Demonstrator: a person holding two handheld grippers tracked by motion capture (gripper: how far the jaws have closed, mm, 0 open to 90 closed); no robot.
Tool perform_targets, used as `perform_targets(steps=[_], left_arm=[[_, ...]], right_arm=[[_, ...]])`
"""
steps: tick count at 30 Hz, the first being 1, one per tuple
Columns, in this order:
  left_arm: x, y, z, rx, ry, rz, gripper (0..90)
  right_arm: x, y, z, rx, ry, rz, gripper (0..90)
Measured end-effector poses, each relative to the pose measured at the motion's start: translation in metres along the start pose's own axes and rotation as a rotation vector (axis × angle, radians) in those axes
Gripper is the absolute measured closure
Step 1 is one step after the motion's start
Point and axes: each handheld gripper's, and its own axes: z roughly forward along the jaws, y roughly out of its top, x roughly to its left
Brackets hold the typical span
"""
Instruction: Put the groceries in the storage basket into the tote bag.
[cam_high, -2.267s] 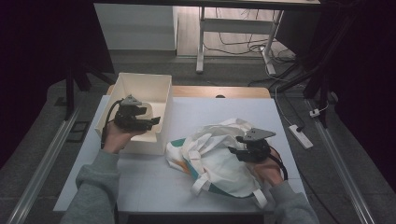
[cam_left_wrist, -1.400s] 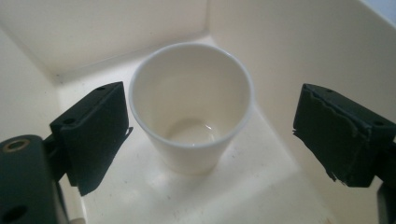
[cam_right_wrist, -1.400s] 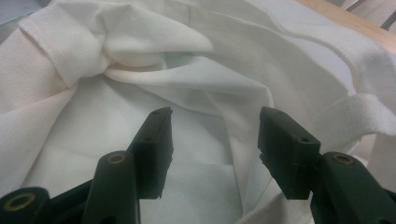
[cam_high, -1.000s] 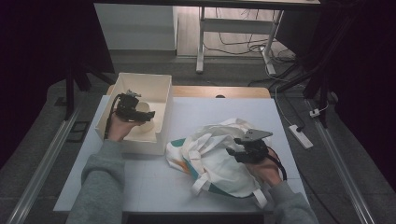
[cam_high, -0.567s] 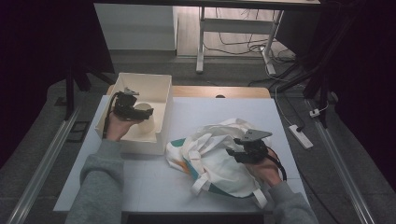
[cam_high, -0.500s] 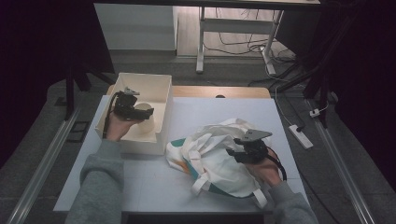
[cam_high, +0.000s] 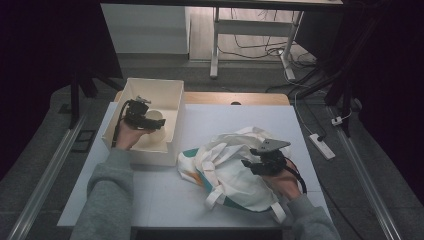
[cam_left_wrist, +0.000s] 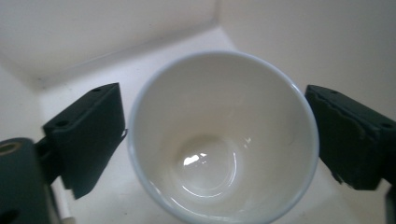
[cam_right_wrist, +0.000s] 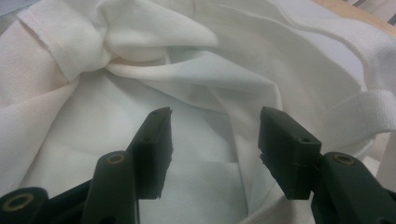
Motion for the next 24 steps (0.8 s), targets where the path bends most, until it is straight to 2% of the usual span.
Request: perform_targets(steps=[3, 4, 11, 18, 24], left_arm=[[-0.004, 0.002, 0.001, 0.003, 0.013, 0.022, 17.9], [-0.004, 0.002, 0.002, 0.002, 0.013, 0.019, 18.6], [-0.001, 0.001, 0.0, -0.001, 0.0, 0.006, 19.4], [0.005, -0.002, -0.004, -0.015, -0.024, -0.027, 19.6], [0.005, -0.001, -0.017, -0.065, -0.03, -0.041, 19.6]], right_arm=[[-0.001, 0.0, 0.001, 0.001, 0.001, 0.004, 44.3], [-0.001, -0.001, 0.001, 0.001, 0.001, 0.004, 44.3], [0.0, 0.0, -0.001, -0.001, -0.003, 0.001, 44.3], [0.0, 0.0, -0.002, -0.005, -0.006, 0.0, 44.3], [-0.001, 0.001, -0.003, -0.011, -0.01, -0.002, 44.3]])
